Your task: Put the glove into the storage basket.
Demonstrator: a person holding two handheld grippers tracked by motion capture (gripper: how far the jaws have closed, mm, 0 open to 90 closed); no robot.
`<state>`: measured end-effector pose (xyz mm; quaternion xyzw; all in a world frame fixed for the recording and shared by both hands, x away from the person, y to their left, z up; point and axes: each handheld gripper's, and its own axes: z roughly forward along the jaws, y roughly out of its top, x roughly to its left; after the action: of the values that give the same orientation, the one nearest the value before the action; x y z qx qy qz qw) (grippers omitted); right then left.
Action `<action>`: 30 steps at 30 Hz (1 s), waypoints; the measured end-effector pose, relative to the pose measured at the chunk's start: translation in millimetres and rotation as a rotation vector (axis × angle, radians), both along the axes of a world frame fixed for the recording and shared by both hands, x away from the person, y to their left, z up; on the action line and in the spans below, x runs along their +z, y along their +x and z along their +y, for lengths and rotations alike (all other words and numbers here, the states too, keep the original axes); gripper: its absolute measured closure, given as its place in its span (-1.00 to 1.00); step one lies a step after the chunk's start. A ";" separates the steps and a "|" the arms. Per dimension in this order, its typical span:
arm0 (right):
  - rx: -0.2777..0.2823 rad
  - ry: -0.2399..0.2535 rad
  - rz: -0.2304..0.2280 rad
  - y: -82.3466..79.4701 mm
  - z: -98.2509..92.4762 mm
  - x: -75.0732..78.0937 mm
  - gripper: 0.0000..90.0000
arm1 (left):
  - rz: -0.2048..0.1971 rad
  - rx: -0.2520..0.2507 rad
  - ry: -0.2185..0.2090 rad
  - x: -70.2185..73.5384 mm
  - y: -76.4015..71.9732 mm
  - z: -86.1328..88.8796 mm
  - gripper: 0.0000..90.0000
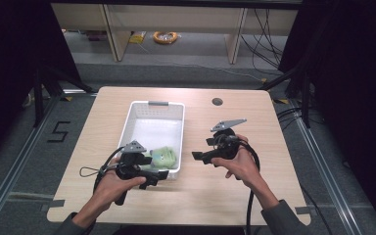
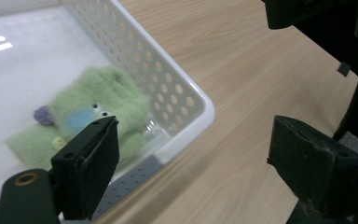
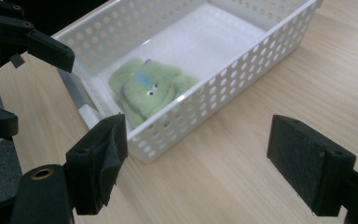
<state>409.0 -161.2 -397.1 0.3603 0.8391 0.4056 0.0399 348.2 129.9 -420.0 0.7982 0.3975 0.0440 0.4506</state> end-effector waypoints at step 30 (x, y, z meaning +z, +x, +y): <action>-0.025 0.071 -0.078 -50.7 -49.5 -21.2 -0.57 | -0.018 -0.056 -0.049 -19.9 -36.0 -14.0 -0.65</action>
<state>358.3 -210.7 -418.3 0.3558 0.8173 0.4486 0.0647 312.2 115.9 -439.9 0.7974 0.3717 0.0290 0.4746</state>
